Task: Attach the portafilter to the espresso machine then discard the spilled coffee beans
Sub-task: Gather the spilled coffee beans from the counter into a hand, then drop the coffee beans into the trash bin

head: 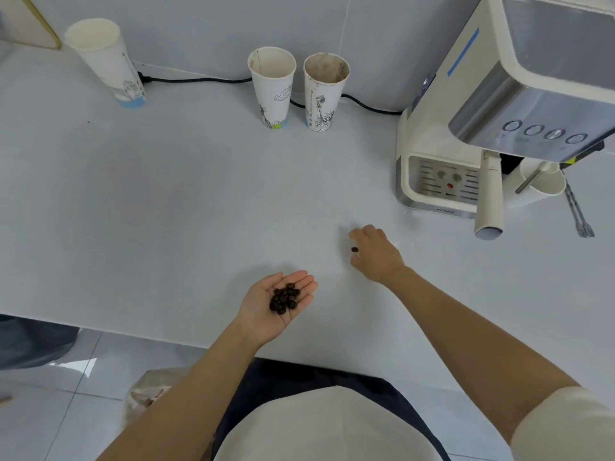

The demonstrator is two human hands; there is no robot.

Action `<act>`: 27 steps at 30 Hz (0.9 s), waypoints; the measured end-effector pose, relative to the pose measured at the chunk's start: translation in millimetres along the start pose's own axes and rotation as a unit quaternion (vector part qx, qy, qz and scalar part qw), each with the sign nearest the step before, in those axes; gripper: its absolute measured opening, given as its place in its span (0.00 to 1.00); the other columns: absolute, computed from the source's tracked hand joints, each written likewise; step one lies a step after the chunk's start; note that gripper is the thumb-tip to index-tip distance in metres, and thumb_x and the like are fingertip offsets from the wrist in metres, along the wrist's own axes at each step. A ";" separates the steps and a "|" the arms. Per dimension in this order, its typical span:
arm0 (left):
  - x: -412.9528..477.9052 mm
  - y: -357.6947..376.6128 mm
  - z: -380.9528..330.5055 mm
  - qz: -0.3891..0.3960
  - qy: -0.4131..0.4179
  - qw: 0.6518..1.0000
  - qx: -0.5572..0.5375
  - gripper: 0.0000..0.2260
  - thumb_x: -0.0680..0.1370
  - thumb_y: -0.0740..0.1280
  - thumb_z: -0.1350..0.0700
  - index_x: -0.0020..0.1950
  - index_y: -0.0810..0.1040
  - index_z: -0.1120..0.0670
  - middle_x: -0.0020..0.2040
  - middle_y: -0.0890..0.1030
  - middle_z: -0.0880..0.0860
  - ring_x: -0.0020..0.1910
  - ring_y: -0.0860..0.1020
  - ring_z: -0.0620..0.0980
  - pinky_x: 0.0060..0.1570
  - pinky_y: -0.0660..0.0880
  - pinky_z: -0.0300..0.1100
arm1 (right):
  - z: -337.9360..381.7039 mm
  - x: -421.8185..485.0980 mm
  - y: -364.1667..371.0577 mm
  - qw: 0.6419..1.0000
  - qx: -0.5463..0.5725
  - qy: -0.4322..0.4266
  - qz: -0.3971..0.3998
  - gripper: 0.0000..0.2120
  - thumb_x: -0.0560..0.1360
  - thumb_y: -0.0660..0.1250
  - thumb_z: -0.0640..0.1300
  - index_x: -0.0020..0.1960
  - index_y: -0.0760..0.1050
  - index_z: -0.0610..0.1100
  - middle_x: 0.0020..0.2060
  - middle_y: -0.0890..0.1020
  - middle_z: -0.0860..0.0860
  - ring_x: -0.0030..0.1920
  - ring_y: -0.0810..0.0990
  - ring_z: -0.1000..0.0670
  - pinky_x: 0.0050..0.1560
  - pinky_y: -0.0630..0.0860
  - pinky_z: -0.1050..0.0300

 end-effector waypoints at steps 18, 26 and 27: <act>-24.8 -45.5 -5.1 -0.007 0.099 0.985 -0.144 0.22 0.79 0.52 0.56 0.39 0.83 0.64 0.38 0.86 0.59 0.37 0.85 0.53 0.38 0.83 0.45 | 122.9 -56.7 9.6 0.940 0.255 -0.225 -0.003 0.04 0.72 0.64 0.31 0.44 0.76 0.35 0.42 0.80 0.41 0.36 0.72 0.53 0.37 0.68 0.71; -61.1 -61.8 -4.9 -0.005 0.211 0.957 -0.197 0.26 0.79 0.52 0.55 0.29 0.83 0.58 0.31 0.84 0.53 0.33 0.84 0.48 0.33 0.80 0.37 | 171.8 -75.8 18.9 0.903 0.316 -0.290 0.017 0.07 0.71 0.64 0.30 0.46 0.78 0.37 0.43 0.79 0.47 0.38 0.73 0.58 0.41 0.68 0.78; -65.4 -65.4 -2.4 -0.007 0.226 0.952 -0.204 0.26 0.79 0.52 0.55 0.28 0.83 0.57 0.31 0.84 0.52 0.35 0.83 0.49 0.34 0.80 0.38 | 175.1 -78.5 20.0 0.895 0.336 -0.292 0.017 0.08 0.71 0.64 0.30 0.46 0.79 0.38 0.41 0.77 0.52 0.38 0.73 0.61 0.42 0.68 0.79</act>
Point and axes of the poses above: each hand's wrist, its own x-axis towards the middle knuckle, its own y-axis out of the palm, z = x × y, the point moved 1 cm from there along x, towards the middle knuckle
